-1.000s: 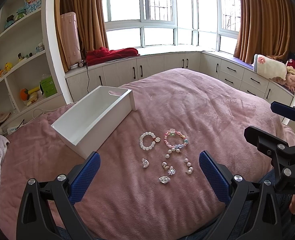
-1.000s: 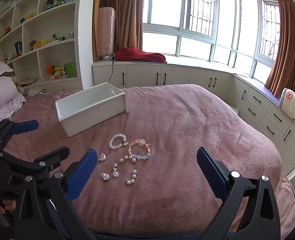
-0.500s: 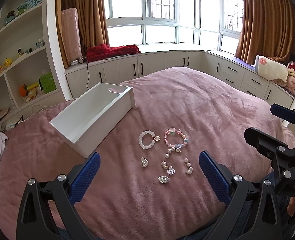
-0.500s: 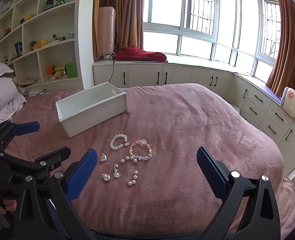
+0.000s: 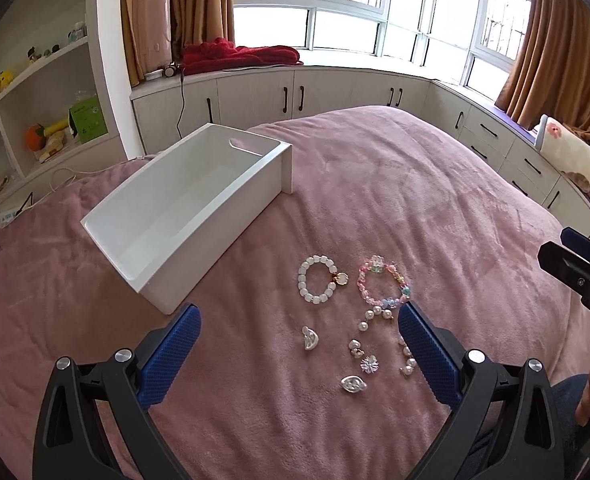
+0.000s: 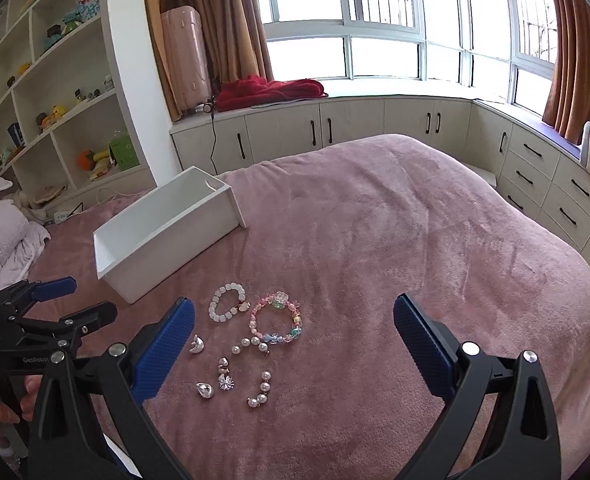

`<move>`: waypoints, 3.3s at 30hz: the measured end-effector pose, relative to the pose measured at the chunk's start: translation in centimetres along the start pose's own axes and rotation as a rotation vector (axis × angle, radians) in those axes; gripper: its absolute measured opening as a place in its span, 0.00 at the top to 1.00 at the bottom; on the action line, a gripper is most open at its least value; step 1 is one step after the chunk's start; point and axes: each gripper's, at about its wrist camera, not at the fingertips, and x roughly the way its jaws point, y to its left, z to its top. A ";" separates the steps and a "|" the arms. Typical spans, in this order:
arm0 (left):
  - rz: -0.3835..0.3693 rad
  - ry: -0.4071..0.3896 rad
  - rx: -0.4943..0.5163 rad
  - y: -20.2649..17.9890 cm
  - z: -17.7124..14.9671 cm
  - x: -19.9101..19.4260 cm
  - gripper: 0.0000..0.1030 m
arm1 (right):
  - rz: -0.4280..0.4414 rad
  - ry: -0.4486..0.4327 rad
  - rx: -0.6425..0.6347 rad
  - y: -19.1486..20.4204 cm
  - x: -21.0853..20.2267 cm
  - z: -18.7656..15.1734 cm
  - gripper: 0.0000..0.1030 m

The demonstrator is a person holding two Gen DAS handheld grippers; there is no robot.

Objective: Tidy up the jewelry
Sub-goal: 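Lower the left tool onto the white bead bracelet while the right tool lowers onto the pastel bracelet, then close the left tool on the white bracelet while the right tool grasps the pastel bracelet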

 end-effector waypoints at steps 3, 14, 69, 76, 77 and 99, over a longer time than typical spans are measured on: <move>0.027 0.004 0.041 -0.5 1.2 1.5 0.03 | -0.018 0.018 -0.025 -0.3 2.0 0.8 0.04; -0.026 0.081 0.156 -1.9 3.6 8.9 0.03 | -0.038 0.076 -0.152 0.4 9.5 3.3 0.09; -0.168 0.183 0.158 -1.3 1.0 21.0 0.85 | -0.050 0.398 -0.293 1.5 22.5 -4.7 0.89; -0.169 0.152 0.165 -0.7 0.7 19.5 0.85 | -0.034 0.320 -0.282 1.7 20.6 -3.9 0.90; -0.175 0.142 0.163 -0.8 0.8 18.9 0.85 | -0.030 0.304 -0.282 1.8 20.1 -3.6 0.90; -0.100 -0.099 0.143 4.7 10.4 3.9 0.85 | 0.085 0.050 -0.412 12.3 11.7 9.8 0.90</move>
